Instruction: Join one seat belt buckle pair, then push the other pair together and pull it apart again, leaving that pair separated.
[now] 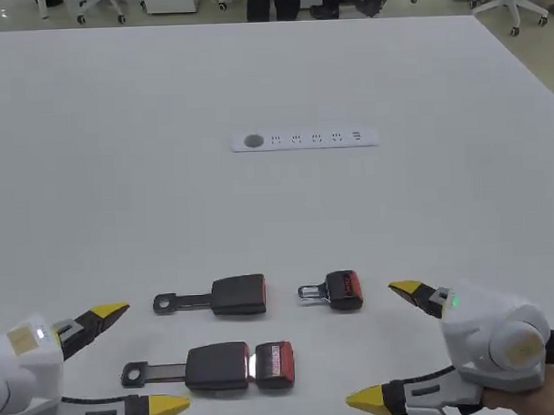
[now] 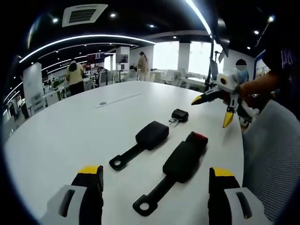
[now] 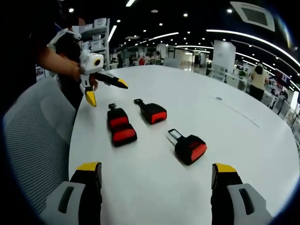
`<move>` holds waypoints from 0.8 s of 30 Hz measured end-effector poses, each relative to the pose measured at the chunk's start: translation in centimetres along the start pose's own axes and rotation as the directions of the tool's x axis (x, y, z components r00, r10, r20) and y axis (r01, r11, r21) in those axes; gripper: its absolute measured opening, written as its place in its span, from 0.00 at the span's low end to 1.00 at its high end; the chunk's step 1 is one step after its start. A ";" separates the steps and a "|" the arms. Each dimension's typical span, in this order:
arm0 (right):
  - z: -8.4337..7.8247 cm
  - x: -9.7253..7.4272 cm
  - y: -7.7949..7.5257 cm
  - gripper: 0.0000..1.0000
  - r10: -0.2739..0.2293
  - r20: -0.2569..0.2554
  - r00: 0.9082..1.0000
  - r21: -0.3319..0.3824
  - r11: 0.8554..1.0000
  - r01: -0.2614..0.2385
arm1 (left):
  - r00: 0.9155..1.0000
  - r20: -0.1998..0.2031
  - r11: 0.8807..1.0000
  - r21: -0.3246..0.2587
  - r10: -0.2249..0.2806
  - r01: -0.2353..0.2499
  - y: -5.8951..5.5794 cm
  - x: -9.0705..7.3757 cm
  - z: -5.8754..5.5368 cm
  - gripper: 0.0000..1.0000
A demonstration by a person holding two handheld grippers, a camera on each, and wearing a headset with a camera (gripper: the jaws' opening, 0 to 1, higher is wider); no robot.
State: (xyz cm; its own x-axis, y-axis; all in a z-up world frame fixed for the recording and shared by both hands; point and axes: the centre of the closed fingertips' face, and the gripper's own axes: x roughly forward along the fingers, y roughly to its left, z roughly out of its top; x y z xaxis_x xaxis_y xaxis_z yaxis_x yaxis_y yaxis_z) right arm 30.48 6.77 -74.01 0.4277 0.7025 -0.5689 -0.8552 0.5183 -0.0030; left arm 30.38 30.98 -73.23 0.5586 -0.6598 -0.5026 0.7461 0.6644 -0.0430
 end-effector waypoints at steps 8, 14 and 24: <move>0.4 -0.5 0.4 0.99 -0.019 0.045 0.999 0.030 0.999 0.018 | 1.000 -0.007 1.000 -0.019 0.007 -0.007 0.0 0.1 -0.9 1.00; 0.4 -0.6 0.9 0.99 -0.019 0.053 0.998 0.037 0.999 0.017 | 1.000 -0.003 1.000 -0.007 0.001 -0.001 -0.8 0.3 -0.1 1.00; 0.3 -0.5 0.9 0.99 -0.014 0.053 0.999 0.031 0.999 0.012 | 1.000 -0.003 1.000 0.018 -0.011 0.011 -1.6 0.5 1.2 1.00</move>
State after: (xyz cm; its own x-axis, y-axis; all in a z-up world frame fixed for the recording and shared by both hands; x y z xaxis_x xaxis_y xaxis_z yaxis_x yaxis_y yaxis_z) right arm 29.54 7.03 -73.43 0.4544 0.7200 -0.5246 -0.8404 0.5418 0.0157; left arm 29.89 29.11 -72.34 0.5492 -0.6661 -0.5046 0.7587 0.6506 -0.0332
